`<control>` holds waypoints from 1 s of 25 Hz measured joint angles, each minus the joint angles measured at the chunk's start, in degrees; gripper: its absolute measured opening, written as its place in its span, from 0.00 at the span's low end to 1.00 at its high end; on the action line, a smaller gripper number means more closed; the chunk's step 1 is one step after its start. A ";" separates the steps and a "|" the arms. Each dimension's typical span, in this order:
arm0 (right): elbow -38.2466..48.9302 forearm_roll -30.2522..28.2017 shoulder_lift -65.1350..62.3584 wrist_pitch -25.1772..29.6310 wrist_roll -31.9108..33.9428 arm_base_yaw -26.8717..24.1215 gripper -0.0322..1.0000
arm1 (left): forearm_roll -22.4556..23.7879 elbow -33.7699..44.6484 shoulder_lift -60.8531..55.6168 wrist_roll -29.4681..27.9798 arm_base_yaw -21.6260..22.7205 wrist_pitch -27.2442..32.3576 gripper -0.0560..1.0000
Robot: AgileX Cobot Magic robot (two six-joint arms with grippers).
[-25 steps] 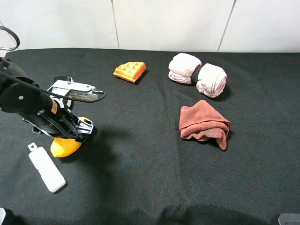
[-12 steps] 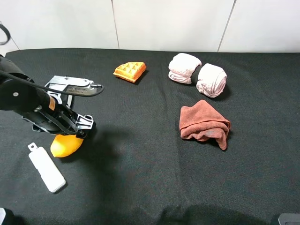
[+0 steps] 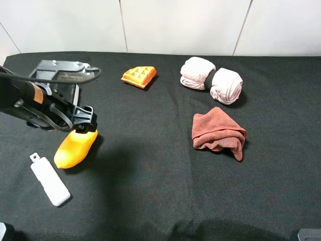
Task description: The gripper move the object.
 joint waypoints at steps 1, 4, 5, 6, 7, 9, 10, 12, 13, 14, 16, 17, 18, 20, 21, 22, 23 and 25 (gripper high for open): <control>0.00 0.00 0.00 0.00 0.00 0.00 0.70 | 0.00 0.00 -1.52 0.31 0.00 0.74 0.87; 0.00 0.00 0.00 0.00 0.00 0.00 0.70 | 0.00 0.00 -6.40 1.04 0.00 3.26 0.87; 0.00 0.00 0.00 0.00 0.00 0.00 0.70 | 0.00 0.00 -8.33 1.11 0.00 4.01 0.87; 0.00 0.00 0.00 0.00 0.00 0.00 0.70 | 0.00 0.00 -10.01 1.33 0.00 4.99 0.87; 0.00 0.00 0.00 0.00 0.00 0.00 0.70 | 0.00 0.00 -12.00 1.66 0.00 6.17 0.87; 0.00 0.00 0.00 0.00 0.00 0.00 0.70 | 0.05 0.01 -16.19 2.35 0.00 8.30 0.87; 0.00 0.00 0.00 0.00 0.00 0.00 0.70 | 0.16 0.01 -18.01 2.66 0.00 9.54 0.87; 0.00 0.00 0.00 0.00 0.00 0.00 0.70 | 1.03 -0.20 -22.38 3.00 0.00 12.27 0.87; 0.00 0.00 0.00 0.00 0.00 0.00 0.70 | 1.62 -0.54 -24.12 3.07 0.00 14.26 0.87; 0.00 0.00 0.00 0.00 0.00 0.00 0.70 | 2.14 -1.16 -26.14 3.40 0.00 16.58 0.87; 0.00 0.00 0.00 0.00 0.00 0.00 0.70 | 3.50 -2.99 -29.96 4.01 0.00 21.38 0.87; 0.00 0.00 0.00 0.00 0.00 0.00 0.70 | 4.18 -3.83 -31.46 4.35 0.00 24.09 0.87; 0.00 0.00 0.00 0.00 0.00 0.00 0.70 | 5.08 -4.78 -33.22 4.78 0.00 26.72 0.87; 0.00 0.00 0.00 0.00 0.00 0.00 0.70 | 6.93 -6.17 -36.48 5.58 0.00 30.97 0.87; 0.00 0.00 0.00 0.00 0.00 0.00 0.70 | 7.75 -6.71 -37.75 5.86 0.00 33.10 0.87; 0.00 0.00 0.00 0.00 0.00 0.00 0.70 | 8.73 -7.07 -39.21 6.01 0.00 35.05 0.87; 0.00 0.00 0.00 0.00 0.00 0.00 0.70 | 9.70 -7.28 -40.56 6.01 0.00 36.63 0.87; 0.00 0.00 0.00 0.00 0.00 0.00 0.70 | 11.45 -7.35 -42.83 6.02 0.00 40.65 0.87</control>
